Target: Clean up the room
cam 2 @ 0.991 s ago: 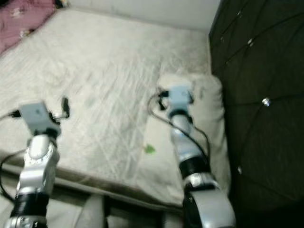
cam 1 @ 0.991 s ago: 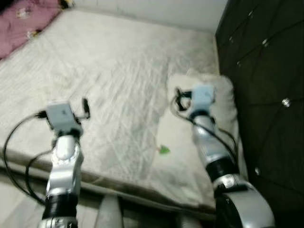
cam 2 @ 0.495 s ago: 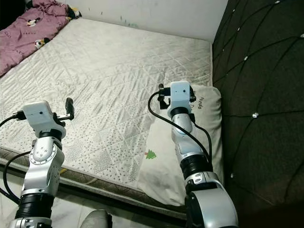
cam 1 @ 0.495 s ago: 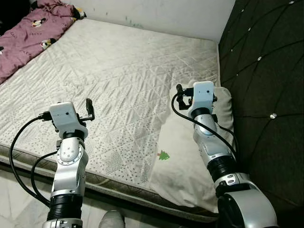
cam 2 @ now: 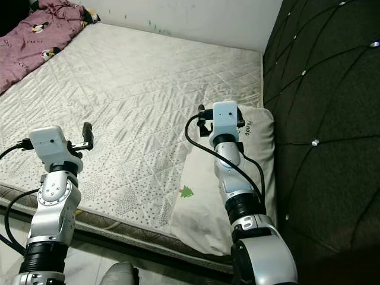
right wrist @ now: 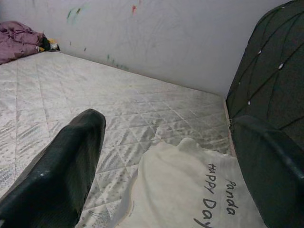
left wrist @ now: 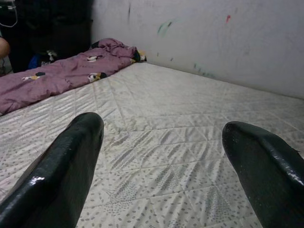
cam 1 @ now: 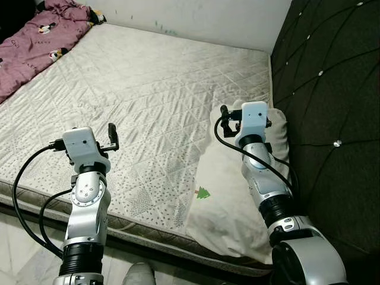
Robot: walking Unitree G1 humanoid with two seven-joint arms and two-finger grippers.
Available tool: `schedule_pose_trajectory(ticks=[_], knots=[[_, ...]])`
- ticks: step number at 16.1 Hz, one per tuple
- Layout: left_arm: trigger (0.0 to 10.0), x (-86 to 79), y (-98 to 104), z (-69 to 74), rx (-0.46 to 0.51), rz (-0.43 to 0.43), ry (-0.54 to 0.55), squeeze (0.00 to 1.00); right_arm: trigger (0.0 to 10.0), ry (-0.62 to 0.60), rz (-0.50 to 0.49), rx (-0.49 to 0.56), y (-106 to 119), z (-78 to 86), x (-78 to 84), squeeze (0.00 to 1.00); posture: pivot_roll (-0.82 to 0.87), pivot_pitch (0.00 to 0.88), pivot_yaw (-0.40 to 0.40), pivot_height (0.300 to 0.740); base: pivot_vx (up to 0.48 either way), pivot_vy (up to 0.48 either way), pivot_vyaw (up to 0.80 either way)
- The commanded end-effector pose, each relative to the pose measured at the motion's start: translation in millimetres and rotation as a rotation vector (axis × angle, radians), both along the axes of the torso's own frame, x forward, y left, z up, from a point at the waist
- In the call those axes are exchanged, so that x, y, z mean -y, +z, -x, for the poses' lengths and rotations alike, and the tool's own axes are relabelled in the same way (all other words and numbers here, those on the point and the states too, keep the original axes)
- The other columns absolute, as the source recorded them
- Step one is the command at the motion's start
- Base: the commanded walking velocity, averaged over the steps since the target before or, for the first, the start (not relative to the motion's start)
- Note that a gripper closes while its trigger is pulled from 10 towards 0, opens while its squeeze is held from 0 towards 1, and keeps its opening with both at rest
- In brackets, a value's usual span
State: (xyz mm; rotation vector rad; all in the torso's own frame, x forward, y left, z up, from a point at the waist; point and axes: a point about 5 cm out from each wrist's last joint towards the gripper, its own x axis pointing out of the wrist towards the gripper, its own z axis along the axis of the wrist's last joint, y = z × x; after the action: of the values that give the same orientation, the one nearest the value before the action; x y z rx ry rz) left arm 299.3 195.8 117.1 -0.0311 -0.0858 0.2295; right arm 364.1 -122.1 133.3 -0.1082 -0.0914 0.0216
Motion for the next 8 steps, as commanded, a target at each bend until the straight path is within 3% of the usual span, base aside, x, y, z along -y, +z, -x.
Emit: schedule_pose_trajectory(ticks=[1, 3, 6, 8], knots=[[10.0, -0.3, 0.1, -0.1, -0.003, 0.001, -0.006, 0.00, 10.0, -0.010, -0.007, 0.005, 2.4, -1.2, 1.6, 0.00, 0.13, 0.000, -0.033, 0.740, 0.000, 0.000, 0.00], [10.0, -0.3, 0.1, -0.1, -0.003, 0.001, -0.006, 0.00, 10.0, -0.010, -0.007, 0.005, 2.4, -1.2, 1.6, 0.00, 0.13, 0.000, -0.033, 0.740, 0.000, 0.000, 0.00], [10.0, 10.0, 0.9, -3.8, 0.002, 0.050, -0.068, 0.00, 10.0, -0.015, -0.051, -0.063, -6.0, -2.8, -1.0, 0.00, 0.13, 0.000, -0.041, 0.740, 0.000, 0.432, 0.00], [10.0, 12.5, 2.7, -3.6, 0.017, 0.040, -0.080, 0.00, 10.0, -0.007, -0.046, -0.066, -6.6, -2.7, -2.8, 0.00, 0.13, 0.000, -0.042, 0.740, 0.000, 0.000, 0.00]])
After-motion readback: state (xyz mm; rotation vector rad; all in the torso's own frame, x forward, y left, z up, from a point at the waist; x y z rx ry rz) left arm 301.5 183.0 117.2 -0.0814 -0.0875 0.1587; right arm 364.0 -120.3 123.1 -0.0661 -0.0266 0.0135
